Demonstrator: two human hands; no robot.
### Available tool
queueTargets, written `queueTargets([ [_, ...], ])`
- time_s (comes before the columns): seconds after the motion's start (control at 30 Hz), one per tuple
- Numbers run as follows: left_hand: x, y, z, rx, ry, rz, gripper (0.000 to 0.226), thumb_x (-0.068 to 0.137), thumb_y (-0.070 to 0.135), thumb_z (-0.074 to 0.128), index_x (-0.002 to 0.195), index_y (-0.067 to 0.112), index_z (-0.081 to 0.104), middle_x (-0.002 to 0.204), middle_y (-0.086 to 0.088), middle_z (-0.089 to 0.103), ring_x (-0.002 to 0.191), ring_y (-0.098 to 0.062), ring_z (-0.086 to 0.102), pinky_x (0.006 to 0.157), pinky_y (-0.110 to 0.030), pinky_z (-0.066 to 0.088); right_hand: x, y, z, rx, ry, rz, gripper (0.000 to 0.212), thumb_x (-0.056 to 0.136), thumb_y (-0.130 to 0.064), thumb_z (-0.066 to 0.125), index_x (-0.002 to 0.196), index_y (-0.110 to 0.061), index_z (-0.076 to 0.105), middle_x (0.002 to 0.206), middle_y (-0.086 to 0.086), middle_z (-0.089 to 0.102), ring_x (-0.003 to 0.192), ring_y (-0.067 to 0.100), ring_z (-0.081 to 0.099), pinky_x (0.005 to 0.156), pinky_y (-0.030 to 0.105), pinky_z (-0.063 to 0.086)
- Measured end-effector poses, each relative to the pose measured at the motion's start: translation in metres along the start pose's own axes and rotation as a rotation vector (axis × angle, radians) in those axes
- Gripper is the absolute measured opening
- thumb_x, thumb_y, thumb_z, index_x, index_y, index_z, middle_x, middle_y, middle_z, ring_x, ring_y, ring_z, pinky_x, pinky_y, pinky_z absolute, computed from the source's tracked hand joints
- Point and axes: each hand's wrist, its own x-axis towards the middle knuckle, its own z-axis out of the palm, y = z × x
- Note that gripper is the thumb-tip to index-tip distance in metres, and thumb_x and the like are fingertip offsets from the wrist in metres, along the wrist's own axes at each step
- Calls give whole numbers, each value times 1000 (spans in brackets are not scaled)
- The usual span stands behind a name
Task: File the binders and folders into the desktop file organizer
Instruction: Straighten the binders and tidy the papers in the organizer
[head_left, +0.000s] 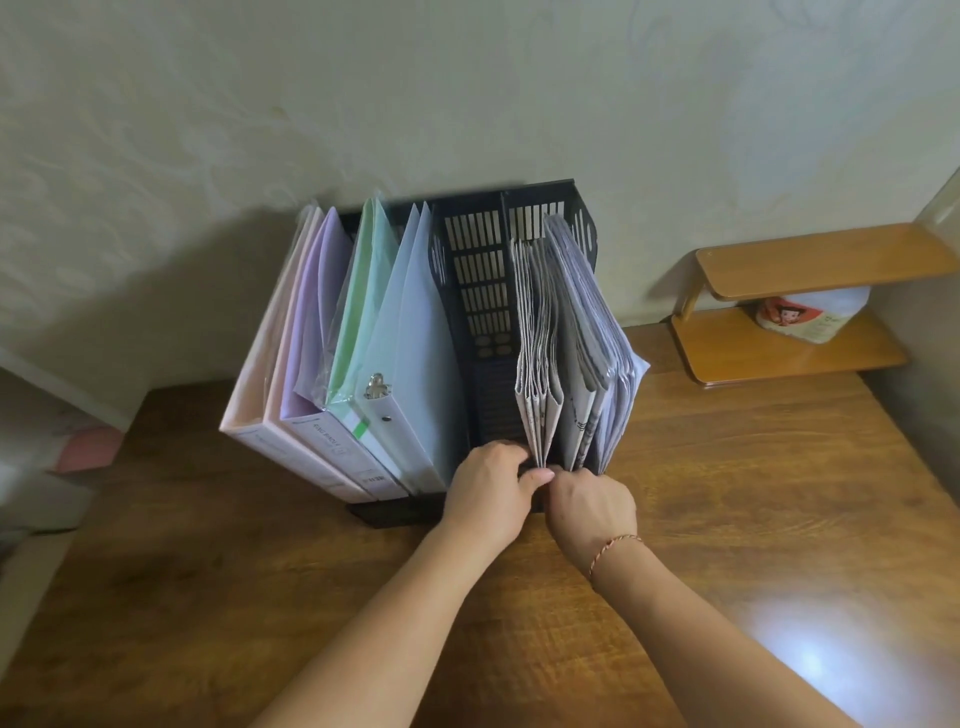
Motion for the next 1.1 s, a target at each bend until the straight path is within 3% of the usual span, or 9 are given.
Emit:
queueTargets([
  [0.13,0,-2,13,-37,37,-40,30,93,37,59,86,9,68,91,-4,67,83,-21,62,75,-40,53,-3,1,3,47,2,-17,27,97,-13,37,114,-17,57,99,4,71,90,29,68,65,32,47],
  [0.4,-10,-1,33,-83,221,-71,32,94,33,56,71,14,67,67,-3,67,62,-21,60,59,-39,52,-8,6,1,77,45,-72,25,96,-16,36,111,-17,56,95,5,72,87,31,68,61,31,40],
  [0.6,-13,-6,43,-127,303,-75,14,87,28,67,79,19,72,77,3,71,74,-18,62,66,-37,54,-21,14,17,204,57,-143,39,96,-27,42,133,-22,35,89,2,72,77,27,70,56,32,46],
  [0.67,-11,-9,41,-111,263,-76,9,84,30,72,84,22,74,84,6,72,82,-15,63,72,-37,55,-30,25,14,222,189,-175,41,92,-31,53,132,-24,45,79,-2,71,65,20,69,51,30,47],
  [0.73,-10,-12,39,-124,233,-67,13,80,32,75,90,23,74,90,8,72,88,-13,64,76,-36,55,-39,34,9,361,432,-103,27,84,-24,69,111,-23,65,72,-5,71,53,15,65,43,29,49],
  [0.8,-9,-13,38,-131,219,-52,20,80,34,75,96,23,73,96,8,70,92,-12,64,79,-34,56,-41,39,3,491,562,2,16,82,-20,75,96,-20,70,76,-5,72,53,16,65,42,32,52],
  [0.87,-7,-15,37,-85,204,-22,21,82,36,73,98,22,73,97,7,70,93,-12,63,79,-33,55,-33,38,-1,424,556,27,6,83,-26,74,86,-22,71,66,-6,69,48,18,62,38,31,49],
  [1.0,-5,-13,32,0,182,16,21,87,40,66,100,24,74,99,6,71,93,-15,64,77,-34,54,-20,26,-2,261,466,22,24,85,-33,70,66,-23,59,45,-5,55,35,20,52,34,21,32],
  [1.1,-3,-11,30,11,186,12,19,87,37,67,99,25,74,100,6,72,92,-15,65,76,-34,55,-15,20,5,186,303,36,24,97,-39,48,85,-21,58,61,1,66,55,27,66,44,26,33],
])
